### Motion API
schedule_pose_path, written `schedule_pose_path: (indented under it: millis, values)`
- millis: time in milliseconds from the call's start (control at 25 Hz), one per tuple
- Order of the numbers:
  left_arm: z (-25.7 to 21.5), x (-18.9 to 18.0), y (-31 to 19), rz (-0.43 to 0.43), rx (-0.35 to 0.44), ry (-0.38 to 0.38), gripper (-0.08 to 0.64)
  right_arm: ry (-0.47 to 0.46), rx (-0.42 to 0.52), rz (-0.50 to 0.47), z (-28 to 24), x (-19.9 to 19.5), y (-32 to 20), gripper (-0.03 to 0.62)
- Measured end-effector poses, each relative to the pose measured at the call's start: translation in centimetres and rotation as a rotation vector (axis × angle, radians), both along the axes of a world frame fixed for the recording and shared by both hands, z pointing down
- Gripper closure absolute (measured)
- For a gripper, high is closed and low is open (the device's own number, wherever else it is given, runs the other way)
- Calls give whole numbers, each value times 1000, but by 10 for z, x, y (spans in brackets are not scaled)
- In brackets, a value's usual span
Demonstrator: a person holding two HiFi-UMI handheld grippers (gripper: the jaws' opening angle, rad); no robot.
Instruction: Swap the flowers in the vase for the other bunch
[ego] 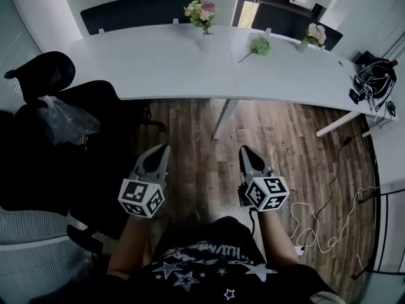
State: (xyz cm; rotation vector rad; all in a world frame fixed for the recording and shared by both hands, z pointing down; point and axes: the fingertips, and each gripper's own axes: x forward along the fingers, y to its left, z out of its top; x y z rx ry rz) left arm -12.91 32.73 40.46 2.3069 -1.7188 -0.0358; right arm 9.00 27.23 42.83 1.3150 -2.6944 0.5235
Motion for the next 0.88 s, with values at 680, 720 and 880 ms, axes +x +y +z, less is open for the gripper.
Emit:
schedule_pose_path:
  millis: [680, 720, 880]
  values:
    - [16, -50, -96, -94, -9, -4, 560, -19, -17, -59, 25, -48, -132, 591]
    - [18, -52, -104, -106, -13, -6, 560, -16, -14, -77, 25, -54, -144, 591]
    - [18, -55, -149, -138, -23, -1, 560, -6, 3, -125, 20, -65, -197, 591]
